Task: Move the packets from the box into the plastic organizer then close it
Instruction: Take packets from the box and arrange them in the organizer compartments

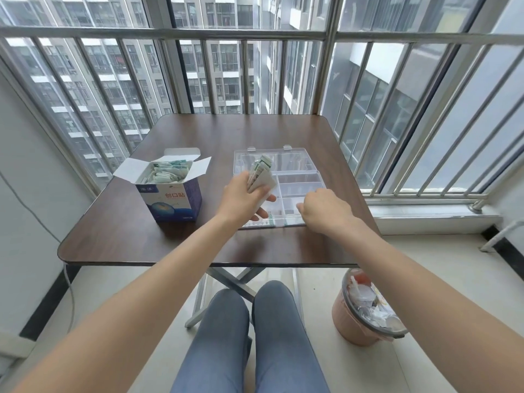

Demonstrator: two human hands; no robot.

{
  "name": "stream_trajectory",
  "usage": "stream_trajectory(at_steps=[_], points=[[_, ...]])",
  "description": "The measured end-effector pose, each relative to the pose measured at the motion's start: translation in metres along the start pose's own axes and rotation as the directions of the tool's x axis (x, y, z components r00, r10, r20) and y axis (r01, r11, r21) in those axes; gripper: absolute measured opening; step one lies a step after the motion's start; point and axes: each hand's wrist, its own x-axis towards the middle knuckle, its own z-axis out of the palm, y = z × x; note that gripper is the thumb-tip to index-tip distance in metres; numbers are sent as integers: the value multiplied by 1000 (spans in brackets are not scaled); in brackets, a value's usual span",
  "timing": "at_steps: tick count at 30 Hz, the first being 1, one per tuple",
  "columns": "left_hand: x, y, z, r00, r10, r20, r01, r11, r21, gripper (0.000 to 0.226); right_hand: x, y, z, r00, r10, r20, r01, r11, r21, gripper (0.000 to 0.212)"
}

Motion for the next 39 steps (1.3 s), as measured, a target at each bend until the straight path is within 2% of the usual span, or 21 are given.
stream_trajectory(at_steps=[3,5,7,9,10,11,12,13,16,20,25,31,35,39], points=[[-1,1,1,1000,-2,3,2,1000,-24,7,-6,0,-1,1000,-27,5,28,992,-125,31],[-2,2,0,1000,-4,24,6,997,-74,3,-8,1,-1,1000,-21,10,22,992,-123,28],[-3,2,-4,998,1,69,11,985,-173,4,-7,3,-2,999,-36,1,36,999,-15,31],[-6,2,-8,994,7,110,21,966,-257,7,-4,4,-6,994,-61,-88,82,965,251,37],[-7,2,-10,992,10,123,24,961,-275,9,-4,3,-9,992,-61,-114,107,879,465,37],[-9,1,-12,991,11,134,28,959,-281,12,-5,0,-13,991,-74,-111,129,740,660,35],[-11,1,-13,988,12,151,31,960,-278,14,-7,-3,-16,990,-102,-95,137,597,791,30],[-12,1,-14,984,14,176,35,962,-272,16,-9,-7,-18,987,-133,-92,147,504,851,23],[-17,1,-17,969,21,246,46,964,-262,20,-9,-15,-12,977,-142,-158,204,425,882,4],[-19,-3,-27,978,-38,207,88,967,-240,31,-8,-25,-7,973,-76,-216,228,411,883,7],[-20,-11,-43,983,-75,167,119,956,-270,17,-10,-38,-3,972,-70,-224,234,324,916,10],[-20,-16,-50,978,-101,183,155,937,-313,25,-8,-54,3,983,-38,-182,184,351,918,13],[-18,-19,-48,989,-96,116,127,946,-299,26,-8,-59,4,988,12,-155,142,331,933,11],[-18,-20,-49,989,-81,120,114,946,-302,10,-6,-58,4,987,68,-142,113,319,941,9]])
